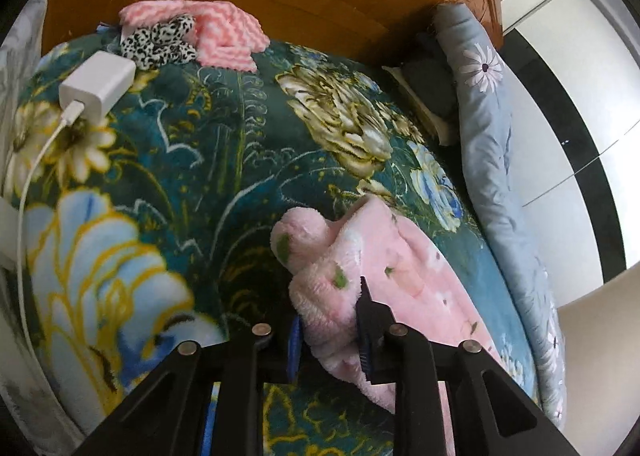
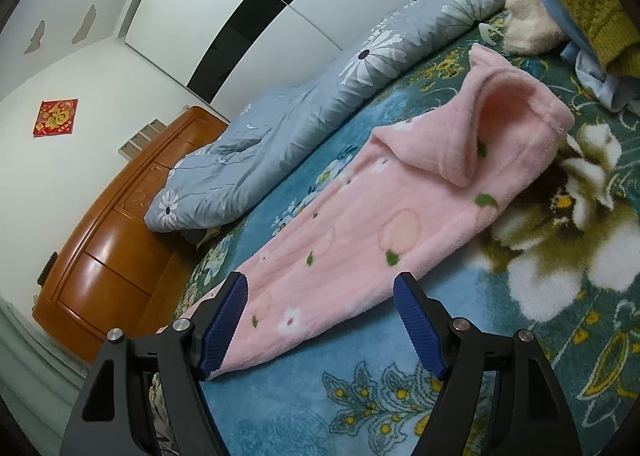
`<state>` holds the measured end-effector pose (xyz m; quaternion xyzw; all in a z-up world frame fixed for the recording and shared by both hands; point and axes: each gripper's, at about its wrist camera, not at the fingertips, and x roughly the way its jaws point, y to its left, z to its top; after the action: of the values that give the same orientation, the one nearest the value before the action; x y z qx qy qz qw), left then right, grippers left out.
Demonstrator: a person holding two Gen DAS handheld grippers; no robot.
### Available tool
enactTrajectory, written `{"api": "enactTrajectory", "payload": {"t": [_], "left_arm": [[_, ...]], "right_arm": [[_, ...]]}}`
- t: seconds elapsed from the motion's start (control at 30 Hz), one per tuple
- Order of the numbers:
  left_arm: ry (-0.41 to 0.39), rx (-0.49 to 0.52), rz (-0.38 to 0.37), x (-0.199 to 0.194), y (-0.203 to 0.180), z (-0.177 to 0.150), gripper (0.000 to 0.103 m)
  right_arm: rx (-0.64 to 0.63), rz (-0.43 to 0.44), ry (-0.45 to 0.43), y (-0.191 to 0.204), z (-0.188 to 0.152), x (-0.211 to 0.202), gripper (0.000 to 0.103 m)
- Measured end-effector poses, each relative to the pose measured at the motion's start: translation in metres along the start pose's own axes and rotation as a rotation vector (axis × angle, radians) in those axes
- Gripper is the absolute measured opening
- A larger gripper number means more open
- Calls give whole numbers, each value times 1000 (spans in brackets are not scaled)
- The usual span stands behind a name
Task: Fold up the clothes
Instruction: 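Release the folded fleece with the right gripper while the left gripper grasps the fold, then grasp the pink fleece end with the right gripper and lift it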
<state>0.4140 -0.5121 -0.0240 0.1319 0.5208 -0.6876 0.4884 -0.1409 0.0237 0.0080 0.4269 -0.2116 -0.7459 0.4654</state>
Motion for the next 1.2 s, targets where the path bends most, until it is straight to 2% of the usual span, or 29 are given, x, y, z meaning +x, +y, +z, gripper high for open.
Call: {"api": "enactTrajectory", "payload": {"t": [0.1, 0.27, 0.33, 0.43, 0.53, 0.67, 0.8, 0.9, 0.93, 1.0, 1.07, 1.13, 1.2], "left_arm": [[6, 5, 4, -5, -1, -2, 32], [-91, 25, 124, -36, -1, 0, 50], [-99, 13, 116, -44, 1, 1, 52], [-88, 60, 103, -50, -10, -5, 53], [-79, 130, 59, -53, -32, -20, 59], [-33, 222, -30, -51, -72, -46, 64], [49, 300, -114, -40, -108, -77, 68], [94, 349, -132, -33, -123, -97, 69], [104, 363, -134, -31, -127, -102, 69], [120, 384, -125, -27, -130, -110, 69], [131, 390, -110, -23, -131, -114, 69], [132, 383, -112, -22, -129, -118, 69], [128, 375, -110, -20, -129, -122, 70]], "right_arm": [[12, -21, -7, -7, 1, -6, 77], [29, -65, -37, -20, 6, -18, 77], [22, -85, -43, -23, 12, -21, 77], [9, -96, -46, -22, 22, -19, 77], [-23, -88, -33, -16, 33, -10, 77], [-122, -96, 74, 0, 44, 28, 77], [-210, -175, 193, 0, 50, 71, 77], [-270, -291, 226, -13, 68, 91, 77], [-295, -341, 202, -18, 80, 94, 77], [-297, -449, 66, -28, 110, 82, 77], [-193, -523, -71, -46, 138, 59, 77], [-91, -500, -111, -63, 148, 37, 77], [-60, -496, -88, -75, 142, 22, 77]]}}
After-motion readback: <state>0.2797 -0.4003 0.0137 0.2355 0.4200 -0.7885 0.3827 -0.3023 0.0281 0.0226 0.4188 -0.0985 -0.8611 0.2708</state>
